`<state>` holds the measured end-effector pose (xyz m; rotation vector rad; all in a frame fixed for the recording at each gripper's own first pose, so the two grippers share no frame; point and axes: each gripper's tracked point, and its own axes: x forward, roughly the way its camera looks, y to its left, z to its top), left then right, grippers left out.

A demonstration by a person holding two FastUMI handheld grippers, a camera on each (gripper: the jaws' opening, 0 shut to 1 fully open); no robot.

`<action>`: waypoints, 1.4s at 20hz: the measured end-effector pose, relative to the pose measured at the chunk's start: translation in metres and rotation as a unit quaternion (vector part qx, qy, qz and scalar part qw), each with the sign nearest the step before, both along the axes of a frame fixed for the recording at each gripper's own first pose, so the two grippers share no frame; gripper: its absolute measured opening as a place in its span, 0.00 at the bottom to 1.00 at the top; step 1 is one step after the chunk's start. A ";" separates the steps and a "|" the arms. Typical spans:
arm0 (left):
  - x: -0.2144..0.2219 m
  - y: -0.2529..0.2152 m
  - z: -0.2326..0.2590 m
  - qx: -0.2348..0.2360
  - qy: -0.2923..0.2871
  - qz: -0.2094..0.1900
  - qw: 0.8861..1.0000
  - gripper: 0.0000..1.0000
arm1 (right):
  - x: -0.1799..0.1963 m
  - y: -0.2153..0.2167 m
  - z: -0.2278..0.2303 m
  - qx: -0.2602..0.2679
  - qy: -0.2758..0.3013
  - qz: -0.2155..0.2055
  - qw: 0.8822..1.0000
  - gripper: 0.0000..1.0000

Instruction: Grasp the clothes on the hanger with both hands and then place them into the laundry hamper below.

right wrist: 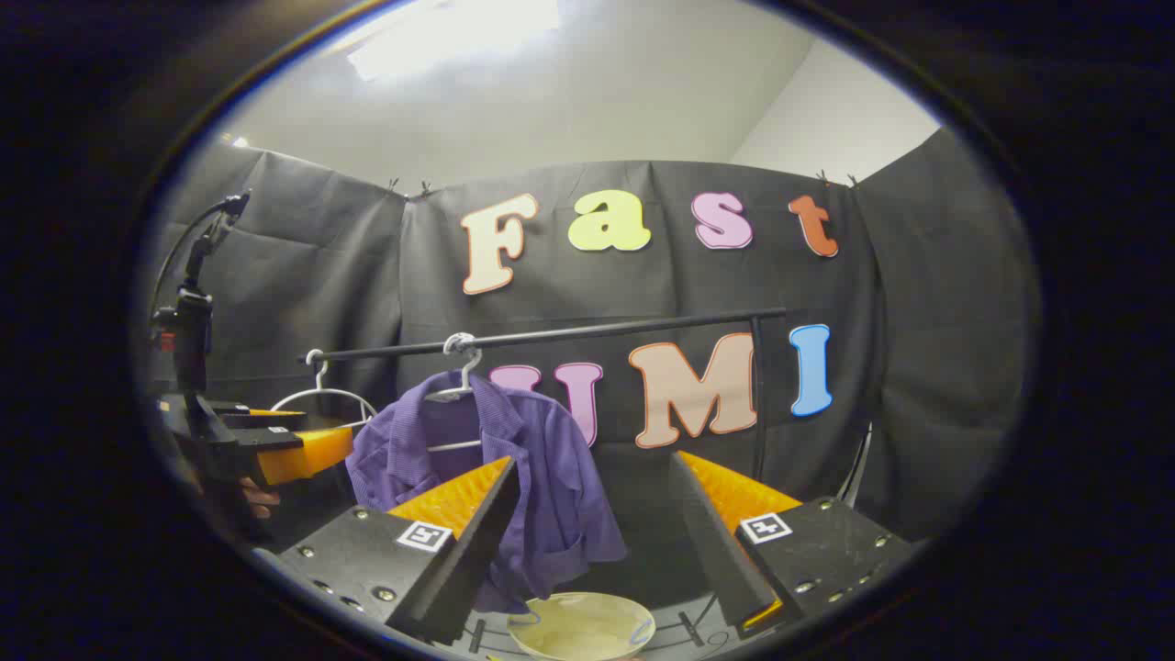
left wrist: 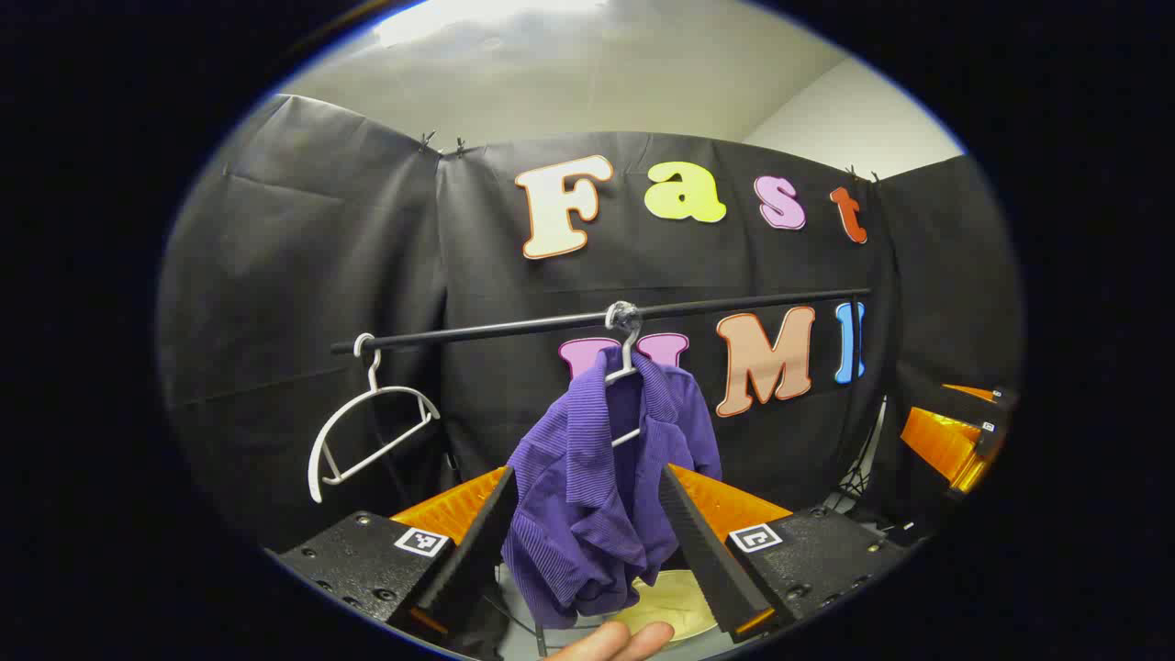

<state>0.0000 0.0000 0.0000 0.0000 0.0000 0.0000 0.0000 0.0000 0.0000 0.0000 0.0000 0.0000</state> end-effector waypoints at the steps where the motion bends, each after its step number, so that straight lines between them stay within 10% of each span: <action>1: 0.001 0.005 -0.004 -0.004 0.000 0.014 1.000 0.96 | 0.002 0.003 -0.002 0.004 0.001 0.002 1.000 0.98; 18: 0.051 -0.023 -0.084 0.008 0.003 -0.024 1.000 0.95 | 0.066 0.037 -0.051 0.020 0.038 0.003 0.999 0.98; 28: 0.099 -0.037 -0.180 0.011 0.068 0.000 0.998 0.95 | 0.129 0.073 -0.123 0.013 0.116 0.080 0.990 0.98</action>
